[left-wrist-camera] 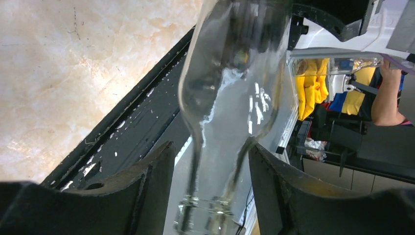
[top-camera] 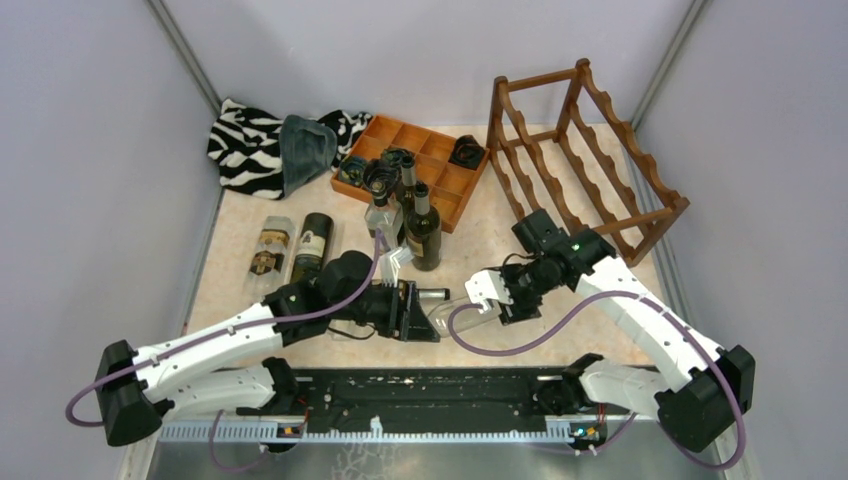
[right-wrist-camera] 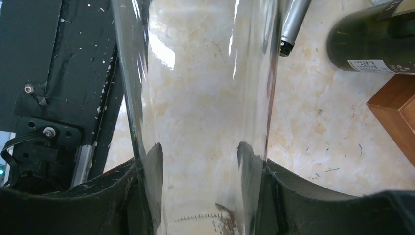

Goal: Put the wine bottle on the wine rack
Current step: Pick up the wine bottle from the center of the board.

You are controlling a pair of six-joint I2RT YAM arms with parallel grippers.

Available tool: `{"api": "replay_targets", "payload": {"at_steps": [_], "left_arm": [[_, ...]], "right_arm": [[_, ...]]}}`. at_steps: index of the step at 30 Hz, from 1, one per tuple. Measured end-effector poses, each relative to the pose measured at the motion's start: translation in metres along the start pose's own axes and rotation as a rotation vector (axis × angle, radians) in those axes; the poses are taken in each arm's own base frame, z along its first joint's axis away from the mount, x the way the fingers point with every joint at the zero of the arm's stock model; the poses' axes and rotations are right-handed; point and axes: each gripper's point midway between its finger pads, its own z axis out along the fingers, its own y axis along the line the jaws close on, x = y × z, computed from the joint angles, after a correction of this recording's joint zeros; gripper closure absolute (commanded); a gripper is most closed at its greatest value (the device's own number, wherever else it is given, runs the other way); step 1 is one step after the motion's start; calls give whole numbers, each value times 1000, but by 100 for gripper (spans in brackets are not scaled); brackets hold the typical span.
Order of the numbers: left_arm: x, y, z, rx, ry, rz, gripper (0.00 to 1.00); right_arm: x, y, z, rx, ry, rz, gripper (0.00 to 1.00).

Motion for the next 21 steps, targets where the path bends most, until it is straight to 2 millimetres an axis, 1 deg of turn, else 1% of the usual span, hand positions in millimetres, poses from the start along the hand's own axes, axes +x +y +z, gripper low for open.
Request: {"api": "replay_targets", "payload": {"at_steps": [2, 7, 10, 11, 12, 15, 16, 17, 20, 21], "left_arm": [[1, 2, 1, 0, 10, -2, 44], [3, 0, 3, 18, 31, 7, 41], [5, 1, 4, 26, 47, 7, 42], [5, 1, 5, 28, 52, 8, 45], [5, 1, 5, 31, 56, 9, 52], [8, -2, 5, 52, 74, 26, 85], [8, -10, 3, 96, 78, 56, 93], [7, -13, 2, 101, 76, 59, 99], [8, -10, 1, 97, 79, 57, 100], [8, -10, 1, 97, 79, 58, 100]], "right_arm": [[0, 0, 0, -2, 1, 1, 100], [0, 1, 2, -9, 4, -2, 100], [0, 1, 2, -12, 7, -4, 100], [-1, 2, 2, -13, 8, -4, 100], [0, 2, 3, -13, 10, -5, 100], [1, 1, 3, -18, 17, -12, 100], [2, 1, 4, -21, 22, -24, 100], [2, 2, 4, -28, 20, -24, 100], [1, 2, 5, -27, 20, -24, 100], [1, 2, 5, -26, 20, -23, 98]]}}
